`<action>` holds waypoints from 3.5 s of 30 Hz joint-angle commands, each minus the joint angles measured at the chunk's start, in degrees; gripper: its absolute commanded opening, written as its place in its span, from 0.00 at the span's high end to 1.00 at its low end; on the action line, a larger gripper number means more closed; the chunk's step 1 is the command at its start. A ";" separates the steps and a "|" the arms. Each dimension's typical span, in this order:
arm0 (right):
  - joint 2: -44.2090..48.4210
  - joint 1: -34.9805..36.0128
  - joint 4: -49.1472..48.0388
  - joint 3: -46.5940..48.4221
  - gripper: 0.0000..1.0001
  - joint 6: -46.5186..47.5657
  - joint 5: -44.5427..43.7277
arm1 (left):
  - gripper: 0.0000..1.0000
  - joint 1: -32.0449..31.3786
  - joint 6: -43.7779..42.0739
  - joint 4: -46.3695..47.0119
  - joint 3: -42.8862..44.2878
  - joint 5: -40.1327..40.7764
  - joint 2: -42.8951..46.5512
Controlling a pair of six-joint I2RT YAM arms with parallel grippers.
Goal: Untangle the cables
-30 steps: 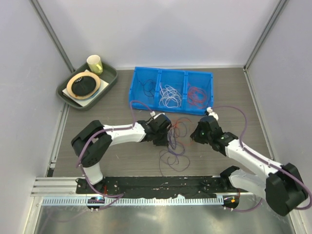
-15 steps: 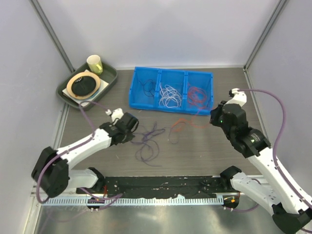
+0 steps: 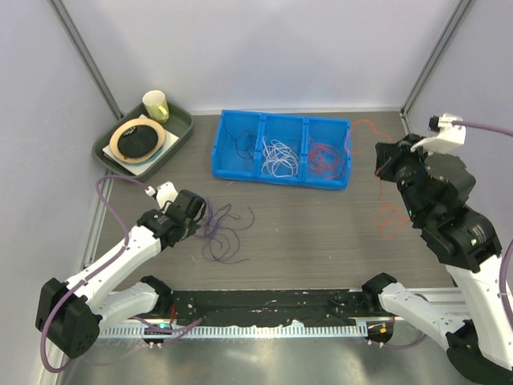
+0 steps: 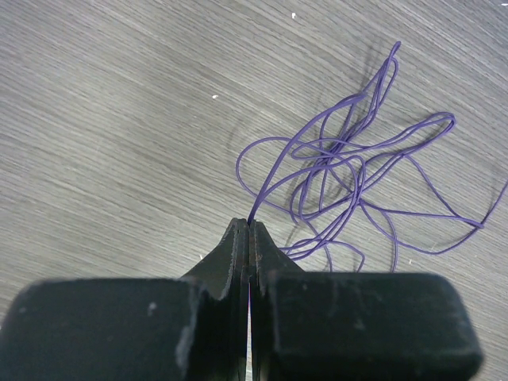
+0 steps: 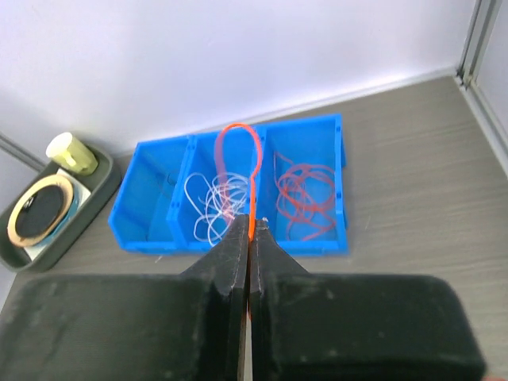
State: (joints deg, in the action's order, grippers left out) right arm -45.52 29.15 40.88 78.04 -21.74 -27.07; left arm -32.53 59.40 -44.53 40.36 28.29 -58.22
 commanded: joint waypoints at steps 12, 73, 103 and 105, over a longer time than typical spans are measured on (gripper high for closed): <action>-28.03 -1.81 -7.48 24.70 0.99 13.20 -5.98 | 1.00 0.45 -3.50 2.61 -0.02 -1.31 0.03; -48.19 -12.89 -21.29 4.49 0.43 6.17 1.67 | 1.00 0.45 -10.61 10.95 -1.60 -18.79 0.03; -61.52 26.93 -40.62 -10.37 0.41 -20.01 5.88 | 1.00 0.37 -8.86 15.35 -5.64 -24.43 0.38; -63.73 27.19 -42.90 -9.49 0.46 -20.36 5.72 | 1.00 0.37 -8.86 14.74 -5.64 -24.08 0.56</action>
State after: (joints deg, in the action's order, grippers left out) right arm -106.91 56.03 3.81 64.77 -37.87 -18.68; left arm -32.49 49.63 -30.55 34.79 3.60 -58.76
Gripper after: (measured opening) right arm 0.576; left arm 0.011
